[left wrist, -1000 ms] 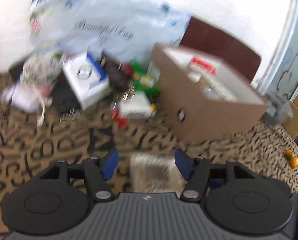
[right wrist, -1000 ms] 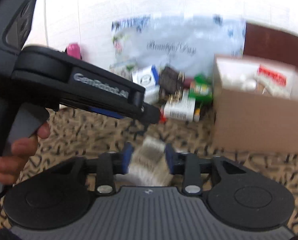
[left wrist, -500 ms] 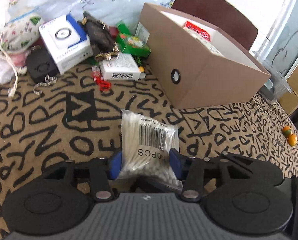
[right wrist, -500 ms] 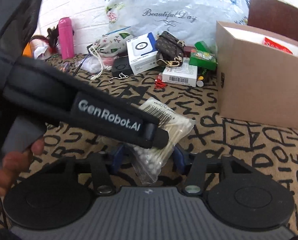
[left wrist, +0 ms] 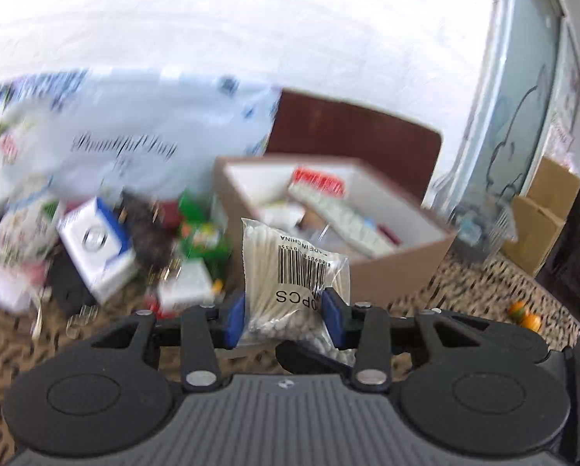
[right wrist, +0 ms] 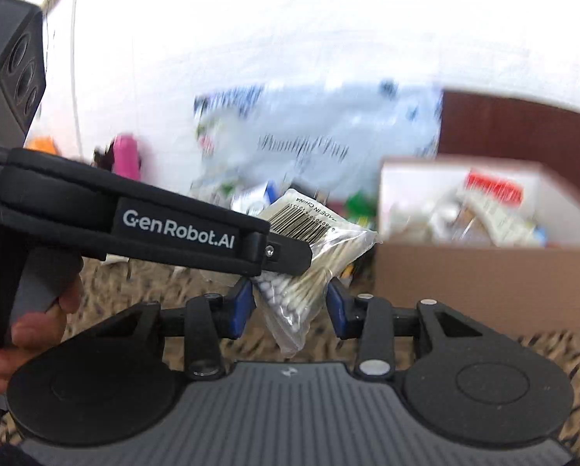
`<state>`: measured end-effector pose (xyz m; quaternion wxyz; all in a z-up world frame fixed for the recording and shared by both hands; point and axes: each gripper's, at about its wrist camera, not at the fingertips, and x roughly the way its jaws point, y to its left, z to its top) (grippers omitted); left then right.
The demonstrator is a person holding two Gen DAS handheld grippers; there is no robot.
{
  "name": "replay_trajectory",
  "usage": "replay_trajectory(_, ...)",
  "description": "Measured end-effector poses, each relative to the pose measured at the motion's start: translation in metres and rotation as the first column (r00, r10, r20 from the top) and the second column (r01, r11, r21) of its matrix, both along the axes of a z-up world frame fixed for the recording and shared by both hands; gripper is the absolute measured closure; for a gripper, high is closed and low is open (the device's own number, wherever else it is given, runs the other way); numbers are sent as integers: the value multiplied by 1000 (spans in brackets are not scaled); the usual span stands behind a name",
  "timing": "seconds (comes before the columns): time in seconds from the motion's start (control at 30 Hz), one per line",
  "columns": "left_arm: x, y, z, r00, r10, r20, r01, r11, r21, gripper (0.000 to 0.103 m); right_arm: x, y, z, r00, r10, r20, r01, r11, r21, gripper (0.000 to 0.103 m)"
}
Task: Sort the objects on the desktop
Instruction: 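Carry the swab bag into the cardboard box and open the left gripper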
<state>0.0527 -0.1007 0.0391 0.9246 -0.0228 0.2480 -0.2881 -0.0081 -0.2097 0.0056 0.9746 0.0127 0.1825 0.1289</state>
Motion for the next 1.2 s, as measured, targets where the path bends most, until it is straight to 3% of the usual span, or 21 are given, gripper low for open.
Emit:
replay_trajectory(0.23,21,-40,23,998,-50,46,52,998,-36,60,8,-35,28,994,-70,87,70,998,2,63)
replay_trajectory(0.47,54,-94,24,993,-120,1,120,988,-94,60,26,-90,35,984,-150,101,149,989,16,63)
replay_trajectory(0.87,110,-199,-2,969,-230,-96,218,969,-121,60,65,-192,16,955,-292,44,292,956,11,63)
replay_trajectory(1.2,144,-235,-22,962,-220,-161,203,973,-111,59,101,-240,-7,940,-342,-16,342,940,9,63)
